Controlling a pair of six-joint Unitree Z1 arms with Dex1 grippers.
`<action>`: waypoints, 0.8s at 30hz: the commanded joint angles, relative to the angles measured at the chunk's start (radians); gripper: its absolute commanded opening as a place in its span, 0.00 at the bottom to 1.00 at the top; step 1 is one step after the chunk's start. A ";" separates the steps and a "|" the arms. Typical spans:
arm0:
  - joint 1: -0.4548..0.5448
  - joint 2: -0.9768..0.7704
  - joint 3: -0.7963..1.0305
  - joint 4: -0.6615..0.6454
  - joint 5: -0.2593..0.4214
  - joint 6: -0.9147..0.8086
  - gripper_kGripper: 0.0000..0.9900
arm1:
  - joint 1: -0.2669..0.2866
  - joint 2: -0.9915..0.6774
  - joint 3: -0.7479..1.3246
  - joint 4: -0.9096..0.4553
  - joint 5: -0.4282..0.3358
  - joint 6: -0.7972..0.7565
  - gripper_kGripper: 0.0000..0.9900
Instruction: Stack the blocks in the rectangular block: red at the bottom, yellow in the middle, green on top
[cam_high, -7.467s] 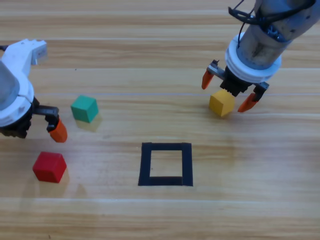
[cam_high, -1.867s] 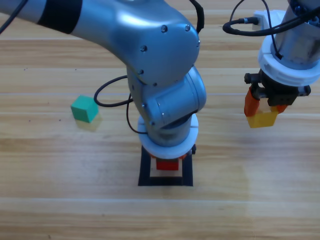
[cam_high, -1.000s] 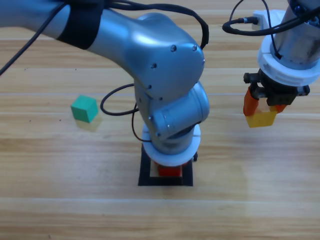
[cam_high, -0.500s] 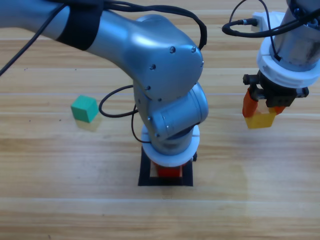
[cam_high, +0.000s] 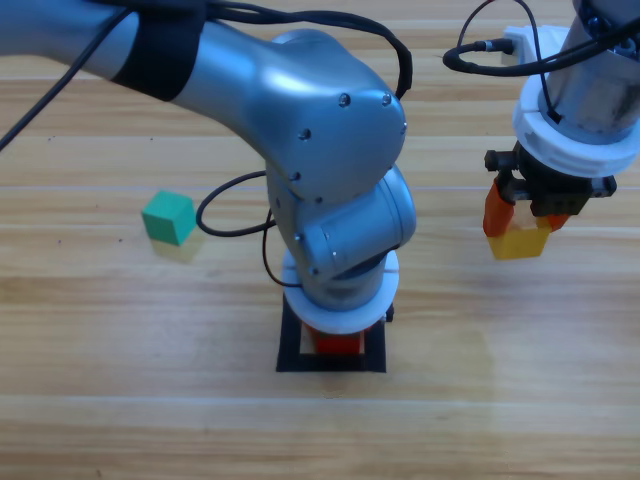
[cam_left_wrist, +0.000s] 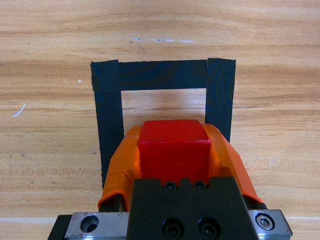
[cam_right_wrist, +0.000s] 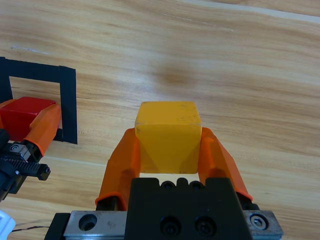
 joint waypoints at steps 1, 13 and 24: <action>-0.003 0.021 0.038 -0.010 0.009 -0.016 0.13 | 0.026 -0.077 0.031 -0.015 0.006 0.007 0.07; 0.002 0.014 0.040 -0.010 0.011 -0.019 0.39 | 0.026 -0.086 0.036 -0.018 0.008 0.008 0.07; 0.002 0.005 0.043 -0.011 0.011 -0.029 0.76 | 0.026 -0.119 0.033 -0.018 0.006 0.007 0.07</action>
